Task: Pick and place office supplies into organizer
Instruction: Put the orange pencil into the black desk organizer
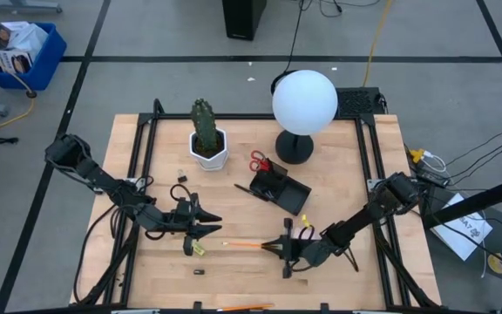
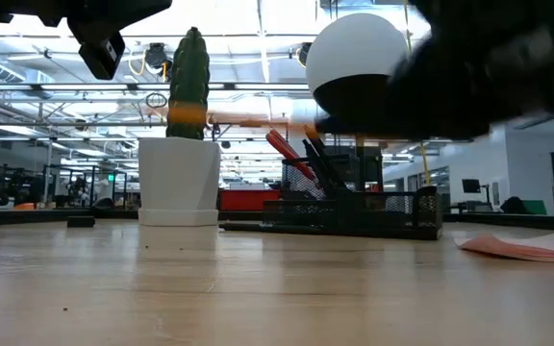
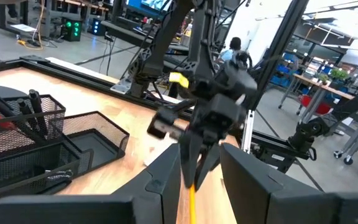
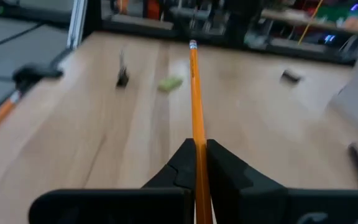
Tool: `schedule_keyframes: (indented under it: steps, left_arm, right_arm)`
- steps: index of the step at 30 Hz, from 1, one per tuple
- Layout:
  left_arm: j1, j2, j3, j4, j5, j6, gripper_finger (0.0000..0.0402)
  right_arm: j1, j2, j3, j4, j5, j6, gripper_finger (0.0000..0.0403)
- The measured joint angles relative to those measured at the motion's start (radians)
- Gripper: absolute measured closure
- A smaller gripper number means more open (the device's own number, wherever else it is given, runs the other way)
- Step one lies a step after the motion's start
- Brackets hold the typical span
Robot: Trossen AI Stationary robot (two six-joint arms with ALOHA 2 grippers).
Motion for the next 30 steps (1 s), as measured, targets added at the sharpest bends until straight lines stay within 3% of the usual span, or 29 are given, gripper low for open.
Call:
schedule_keyframes:
  steps: [12,30]
  left_arm:
    - [0.000,0.000,0.000,0.000,0.001,-0.008,0.0282]
    - [0.000,0.000,0.000,-0.007,0.002,-0.008,0.0282]
  right_arm:
    - [-0.040,-0.139,0.000,0.002,0.027,-0.137,0.0390]
    - [-0.076,-0.141,0.002,0.013,-0.002,-0.154,0.0390]
